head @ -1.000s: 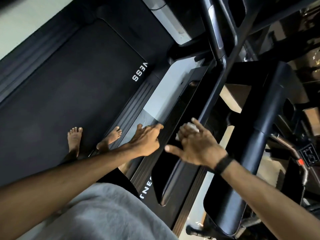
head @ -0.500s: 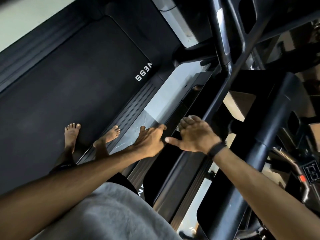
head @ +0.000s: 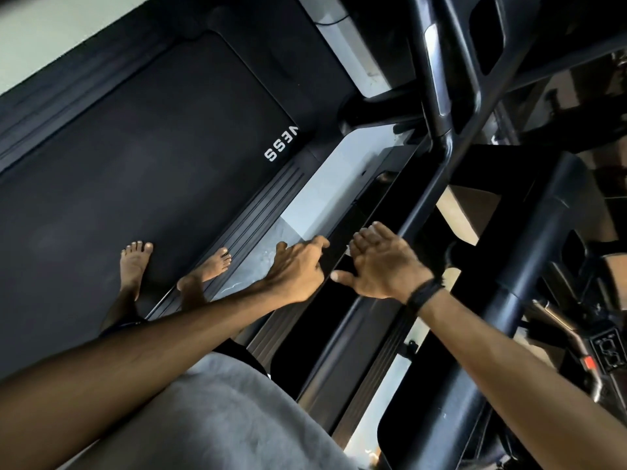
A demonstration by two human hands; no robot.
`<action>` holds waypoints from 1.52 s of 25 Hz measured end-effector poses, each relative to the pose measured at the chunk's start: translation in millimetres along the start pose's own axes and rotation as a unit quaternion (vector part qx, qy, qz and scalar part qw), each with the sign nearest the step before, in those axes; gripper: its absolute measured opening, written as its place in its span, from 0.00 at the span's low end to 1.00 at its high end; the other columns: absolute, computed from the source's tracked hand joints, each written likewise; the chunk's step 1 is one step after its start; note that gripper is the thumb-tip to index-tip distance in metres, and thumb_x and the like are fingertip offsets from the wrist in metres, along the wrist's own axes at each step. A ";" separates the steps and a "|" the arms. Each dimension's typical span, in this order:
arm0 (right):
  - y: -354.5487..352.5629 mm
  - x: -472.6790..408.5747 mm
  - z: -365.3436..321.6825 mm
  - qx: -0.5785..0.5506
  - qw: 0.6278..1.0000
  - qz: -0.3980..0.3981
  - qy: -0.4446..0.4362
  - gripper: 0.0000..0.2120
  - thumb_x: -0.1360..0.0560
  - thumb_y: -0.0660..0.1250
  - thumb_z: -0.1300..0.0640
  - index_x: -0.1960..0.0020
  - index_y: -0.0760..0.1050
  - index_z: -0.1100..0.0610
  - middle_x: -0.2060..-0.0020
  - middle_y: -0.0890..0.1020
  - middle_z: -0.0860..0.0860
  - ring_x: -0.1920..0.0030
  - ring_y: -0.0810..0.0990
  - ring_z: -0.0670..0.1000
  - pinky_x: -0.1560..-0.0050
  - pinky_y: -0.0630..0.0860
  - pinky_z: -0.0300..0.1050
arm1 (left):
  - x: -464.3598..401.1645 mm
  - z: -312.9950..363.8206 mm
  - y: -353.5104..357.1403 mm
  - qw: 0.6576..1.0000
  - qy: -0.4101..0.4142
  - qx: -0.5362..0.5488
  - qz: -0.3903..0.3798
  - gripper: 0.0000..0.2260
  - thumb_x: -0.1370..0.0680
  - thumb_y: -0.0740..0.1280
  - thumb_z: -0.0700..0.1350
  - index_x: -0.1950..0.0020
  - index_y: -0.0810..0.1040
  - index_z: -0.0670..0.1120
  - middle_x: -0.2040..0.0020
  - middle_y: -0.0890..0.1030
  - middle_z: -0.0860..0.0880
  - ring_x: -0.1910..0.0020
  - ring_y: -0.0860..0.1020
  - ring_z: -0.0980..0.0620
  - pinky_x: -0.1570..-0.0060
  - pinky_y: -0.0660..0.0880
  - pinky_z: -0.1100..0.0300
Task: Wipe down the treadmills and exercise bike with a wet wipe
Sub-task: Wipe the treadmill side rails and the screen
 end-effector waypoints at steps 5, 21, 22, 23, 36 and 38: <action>12.5 34.3 -66.5 -0.025 0.993 0.010 -0.112 0.48 0.24 0.36 0.26 0.19 0.49 0.61 0.19 0.51 0.60 0.19 0.46 0.57 0.20 0.42 0.54 | -4.2 1.4 1.8 1.000 -0.003 0.014 0.005 0.25 0.26 0.59 0.32 0.29 0.71 0.46 0.38 0.82 0.47 0.38 0.79 0.46 0.36 0.65 0.48; -1.2 6.6 22.2 0.006 1.000 0.024 0.015 0.50 0.29 0.29 0.28 0.19 0.52 0.58 0.19 0.52 0.57 0.19 0.45 0.55 0.20 0.41 0.56 | -5.1 -23.3 -16.1 0.999 -0.039 0.000 0.002 0.23 0.24 0.60 0.32 0.30 0.72 0.45 0.39 0.83 0.48 0.40 0.80 0.48 0.37 0.66 0.51; -3.2 -2.8 27.3 0.000 0.999 0.031 0.031 0.49 0.28 0.30 0.29 0.19 0.52 0.59 0.19 0.54 0.56 0.19 0.47 0.55 0.20 0.42 0.55 | -7.1 -15.8 -17.2 1.000 -0.028 -0.002 0.004 0.23 0.24 0.60 0.32 0.30 0.73 0.45 0.40 0.83 0.48 0.41 0.80 0.47 0.38 0.67 0.51; -4.4 -10.8 21.3 0.002 0.999 0.037 0.027 0.48 0.25 0.31 0.28 0.19 0.53 0.59 0.19 0.55 0.57 0.19 0.49 0.56 0.20 0.43 0.55 | -8.1 -9.1 -18.2 1.000 -0.017 -0.005 0.006 0.23 0.24 0.60 0.33 0.31 0.73 0.45 0.40 0.83 0.48 0.42 0.81 0.47 0.38 0.68 0.51; -6.1 -20.4 12.5 0.011 1.000 0.011 0.026 0.44 0.22 0.33 0.28 0.19 0.50 0.57 0.19 0.53 0.58 0.19 0.44 0.57 0.25 0.29 0.62 | -15.8 14.2 -23.9 1.000 -0.004 0.004 -0.009 0.20 0.23 0.61 0.35 0.34 0.76 0.48 0.44 0.85 0.49 0.43 0.81 0.47 0.36 0.70 0.49; -2.3 2.9 -1.4 0.006 0.999 0.021 -0.027 0.43 0.22 0.34 0.29 0.19 0.52 0.57 0.19 0.54 0.55 0.19 0.44 0.55 0.25 0.27 0.61 | -22.4 8.9 -20.3 0.999 -0.023 0.032 -0.017 0.17 0.23 0.63 0.38 0.35 0.76 0.49 0.46 0.84 0.51 0.44 0.80 0.48 0.39 0.72 0.51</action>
Point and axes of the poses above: each hand's wrist, its own x-axis away from the middle knuckle, its own y-axis out of the palm, z = x × y, the point moved 10 cm from there along -x, towards the middle knuckle
